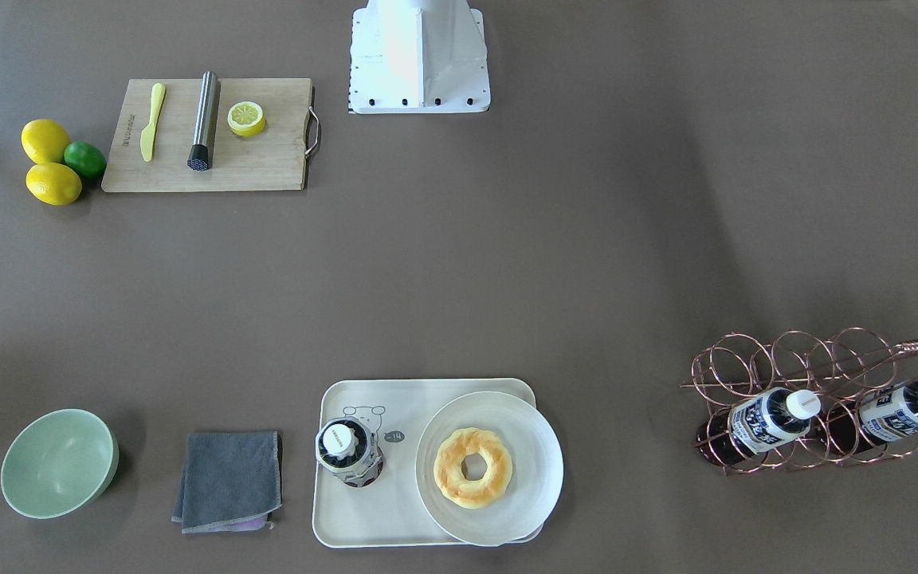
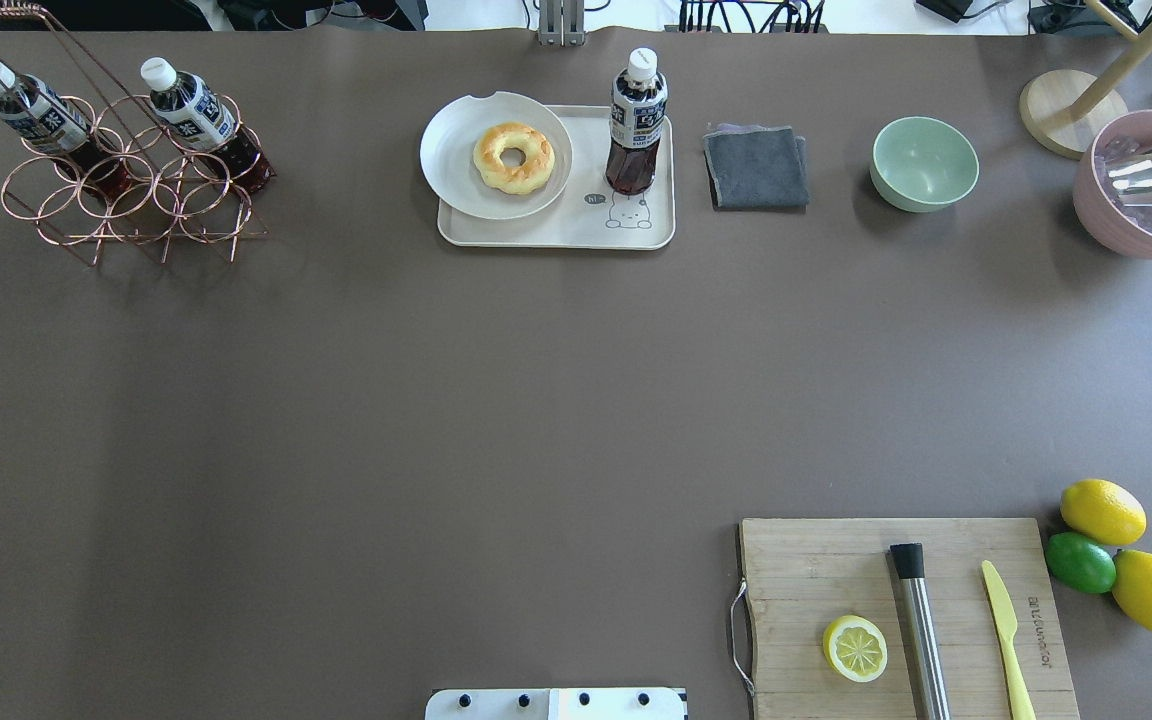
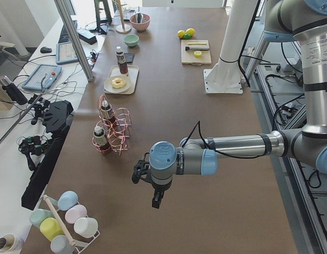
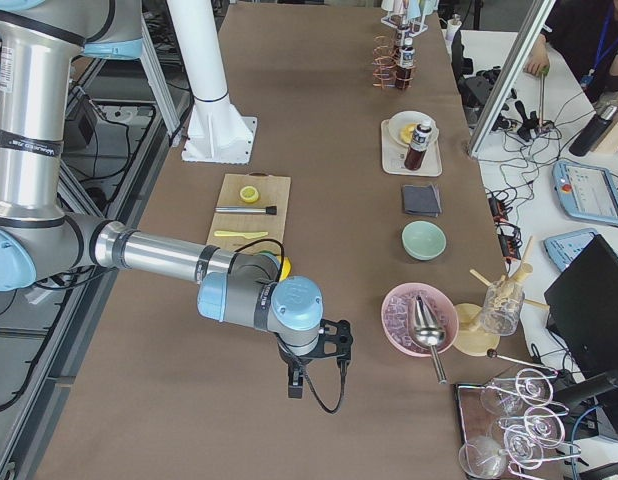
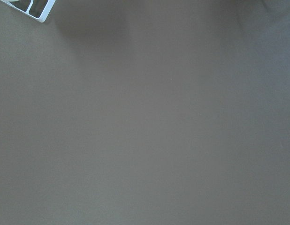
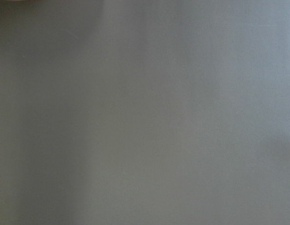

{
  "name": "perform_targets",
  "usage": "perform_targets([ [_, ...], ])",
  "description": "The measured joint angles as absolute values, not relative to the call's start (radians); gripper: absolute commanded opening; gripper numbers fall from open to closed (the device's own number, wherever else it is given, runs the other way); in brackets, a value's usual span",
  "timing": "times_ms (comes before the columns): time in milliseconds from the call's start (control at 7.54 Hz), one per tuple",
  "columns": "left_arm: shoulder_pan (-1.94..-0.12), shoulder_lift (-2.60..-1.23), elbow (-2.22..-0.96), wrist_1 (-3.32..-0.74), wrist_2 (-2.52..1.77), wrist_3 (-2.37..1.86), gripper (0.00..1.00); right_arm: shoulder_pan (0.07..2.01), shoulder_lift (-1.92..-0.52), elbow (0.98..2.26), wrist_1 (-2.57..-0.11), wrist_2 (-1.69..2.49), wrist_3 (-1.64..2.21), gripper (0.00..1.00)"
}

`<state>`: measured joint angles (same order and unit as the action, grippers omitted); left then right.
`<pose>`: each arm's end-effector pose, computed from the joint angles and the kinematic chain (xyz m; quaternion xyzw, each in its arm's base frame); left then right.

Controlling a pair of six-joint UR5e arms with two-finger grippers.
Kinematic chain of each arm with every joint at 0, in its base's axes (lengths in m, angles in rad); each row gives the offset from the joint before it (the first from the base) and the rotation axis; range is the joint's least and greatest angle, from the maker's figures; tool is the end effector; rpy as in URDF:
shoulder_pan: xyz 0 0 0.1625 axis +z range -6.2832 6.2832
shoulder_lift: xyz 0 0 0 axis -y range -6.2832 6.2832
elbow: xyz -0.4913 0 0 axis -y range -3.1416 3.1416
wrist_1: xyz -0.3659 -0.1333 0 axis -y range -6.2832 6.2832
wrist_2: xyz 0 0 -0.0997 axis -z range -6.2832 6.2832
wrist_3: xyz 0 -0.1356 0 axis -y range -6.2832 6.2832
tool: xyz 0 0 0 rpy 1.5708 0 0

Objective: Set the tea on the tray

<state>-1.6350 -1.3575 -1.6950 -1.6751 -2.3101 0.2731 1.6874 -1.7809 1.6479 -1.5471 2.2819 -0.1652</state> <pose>-0.0651 -0.3582 0.7739 0.0676 0.3550 0.0999 0.9271 0.0850 -0.3405 0.8045 -0.0019 -0.3513 -0.0037 0.9362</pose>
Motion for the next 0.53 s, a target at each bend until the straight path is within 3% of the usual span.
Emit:
perform_targets([
  [531,-1.637,-1.360,-1.697,-1.675,-2.310,0.268,0.99,1.687,-1.781,1.650,-1.546,2.283,-0.166,1.00],
])
